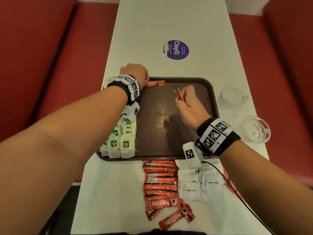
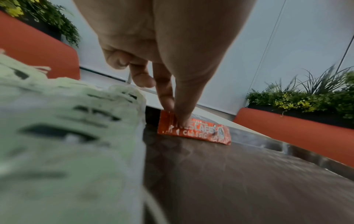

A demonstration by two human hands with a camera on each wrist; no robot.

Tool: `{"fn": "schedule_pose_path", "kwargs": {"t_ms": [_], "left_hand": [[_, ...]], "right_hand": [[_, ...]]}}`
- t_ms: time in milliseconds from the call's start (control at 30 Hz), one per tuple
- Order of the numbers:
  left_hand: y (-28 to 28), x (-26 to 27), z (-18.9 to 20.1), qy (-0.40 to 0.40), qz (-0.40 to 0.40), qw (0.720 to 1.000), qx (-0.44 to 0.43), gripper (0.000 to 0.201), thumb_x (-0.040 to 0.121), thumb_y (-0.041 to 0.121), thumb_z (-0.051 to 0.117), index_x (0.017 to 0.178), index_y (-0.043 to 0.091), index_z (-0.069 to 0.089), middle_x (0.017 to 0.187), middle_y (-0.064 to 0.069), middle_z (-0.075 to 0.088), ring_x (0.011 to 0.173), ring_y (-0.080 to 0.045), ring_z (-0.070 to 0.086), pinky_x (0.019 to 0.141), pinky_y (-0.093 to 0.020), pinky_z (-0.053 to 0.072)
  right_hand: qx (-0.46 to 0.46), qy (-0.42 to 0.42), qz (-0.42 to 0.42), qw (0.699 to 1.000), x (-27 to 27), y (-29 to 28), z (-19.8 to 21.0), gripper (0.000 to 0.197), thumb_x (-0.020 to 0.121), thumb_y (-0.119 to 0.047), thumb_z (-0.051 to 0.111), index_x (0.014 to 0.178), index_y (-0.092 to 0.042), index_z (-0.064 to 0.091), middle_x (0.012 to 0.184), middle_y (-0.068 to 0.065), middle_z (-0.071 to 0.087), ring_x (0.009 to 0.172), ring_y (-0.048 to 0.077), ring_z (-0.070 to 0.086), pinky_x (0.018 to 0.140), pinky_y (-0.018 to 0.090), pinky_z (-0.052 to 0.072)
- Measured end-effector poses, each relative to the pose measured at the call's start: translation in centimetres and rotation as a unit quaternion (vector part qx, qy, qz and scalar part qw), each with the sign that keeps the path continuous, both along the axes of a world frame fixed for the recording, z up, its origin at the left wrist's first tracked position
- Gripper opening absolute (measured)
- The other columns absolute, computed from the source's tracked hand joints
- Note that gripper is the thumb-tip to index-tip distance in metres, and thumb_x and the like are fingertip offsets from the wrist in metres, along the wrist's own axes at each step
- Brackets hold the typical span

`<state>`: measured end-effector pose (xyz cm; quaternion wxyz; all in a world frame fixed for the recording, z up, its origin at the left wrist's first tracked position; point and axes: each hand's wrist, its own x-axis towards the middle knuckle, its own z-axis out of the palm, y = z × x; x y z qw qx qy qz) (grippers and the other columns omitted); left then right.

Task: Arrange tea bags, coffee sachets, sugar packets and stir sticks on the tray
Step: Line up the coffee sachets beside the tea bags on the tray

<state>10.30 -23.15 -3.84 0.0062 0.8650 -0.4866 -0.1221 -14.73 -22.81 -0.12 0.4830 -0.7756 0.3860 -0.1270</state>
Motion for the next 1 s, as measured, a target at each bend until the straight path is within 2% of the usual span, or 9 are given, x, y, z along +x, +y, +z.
{"fn": "schedule_pose_path", "kwargs": {"t_ms": [200,333,400,500,567,700,800,933,1000], "left_hand": [[-0.4,0.3,0.4,0.016,-0.002,1.0,0.009,0.006,0.085,0.031,0.074,0.092,0.031,0.075,0.099,0.008,0.071,0.103,-0.022,0.062,0.092,-0.039,0.046],[0.0,-0.3,0.4,0.043,-0.012,0.998,0.047,0.008,0.084,0.029,0.076,0.091,0.03,0.077,0.096,0.008,0.072,0.093,-0.02,0.065,0.084,-0.034,0.052],[0.1,-0.3,0.5,0.042,-0.008,0.998,0.047,0.009,0.083,0.028,0.077,0.092,0.03,0.078,0.096,0.007,0.072,0.09,-0.02,0.065,0.08,-0.032,0.051],[0.2,-0.7,1.0,0.036,-0.009,0.998,0.043,0.007,0.082,0.027,0.078,0.089,0.029,0.077,0.094,0.006,0.072,0.085,-0.02,0.064,0.075,-0.031,0.048],[0.3,-1.0,1.3,0.037,-0.016,0.998,0.043,0.006,0.082,0.026,0.078,0.087,0.028,0.077,0.096,0.004,0.073,0.085,-0.021,0.065,0.075,-0.031,0.05],[0.6,-1.2,2.5,0.047,-0.047,0.998,0.002,0.019,0.087,0.038,0.073,0.099,0.025,0.076,0.104,0.002,0.073,0.094,-0.022,0.065,0.08,-0.03,0.05],[1.9,-2.3,4.7,0.111,-0.096,0.985,-0.09,0.036,0.094,0.051,0.058,0.103,0.021,0.076,0.101,0.002,0.073,0.095,-0.019,0.064,0.085,-0.034,0.051],[4.8,-4.6,6.6,0.258,-0.149,0.947,-0.118,0.05,0.087,0.067,0.054,0.087,0.022,0.077,0.072,0.002,0.069,0.06,-0.005,0.054,0.061,-0.022,0.043],[6.2,-5.1,6.6,0.29,-0.174,0.935,-0.108,0.04,0.081,0.066,0.06,0.084,0.03,0.077,0.071,0.005,0.069,0.061,-0.003,0.056,0.06,-0.018,0.042]], "right_hand": [[-0.007,0.029,0.021,0.999,0.2,0.3,0.0,0.021,0.097,-0.01,0.044,0.085,-0.025,0.037,0.074,-0.001,0.045,0.062,0.015,0.041,0.061,0.036,0.038],[-0.015,0.049,0.032,0.998,0.1,0.3,0.0,0.002,0.099,-0.014,0.045,0.1,-0.016,0.045,0.08,0.009,0.059,0.069,0.026,0.056,0.068,0.046,0.049],[-0.017,0.053,0.038,0.998,-0.1,0.4,0.0,0.005,0.101,-0.018,0.046,0.105,-0.015,0.046,0.081,0.007,0.061,0.068,0.02,0.06,0.068,0.043,0.05],[-0.027,0.055,0.05,0.997,-0.4,0.4,0.1,0.008,0.103,-0.024,0.049,0.109,-0.019,0.049,0.081,0.0,0.062,0.064,0.008,0.061,0.064,0.025,0.047],[-0.033,0.048,0.05,0.997,-0.5,0.4,0.1,0.008,0.102,-0.025,0.054,0.109,-0.022,0.053,0.084,-0.002,0.063,0.065,0.008,0.063,0.064,0.021,0.047],[-0.037,0.028,0.03,0.998,-0.5,0.2,0.0,0.008,0.096,-0.026,0.065,0.101,-0.025,0.059,0.092,-0.002,0.067,0.065,0.016,0.066,0.063,0.034,0.059],[-0.048,0.025,0.015,0.998,-0.3,-0.3,-0.5,0.014,0.09,-0.029,0.072,0.092,-0.026,0.059,0.085,-0.003,0.071,0.068,0.012,0.064,0.068,0.038,0.057],[-0.051,0.003,-0.001,0.999,0.1,-0.5,-0.5,0.021,0.086,-0.03,0.076,0.088,-0.024,0.056,0.077,-0.003,0.07,0.07,0.011,0.064,0.072,0.035,0.054],[-0.063,0.0,-0.008,0.998,0.2,-0.4,-0.4,0.024,0.085,-0.033,0.078,0.09,-0.02,0.057,0.078,-0.005,0.065,0.073,0.013,0.062,0.072,0.032,0.052]]}}
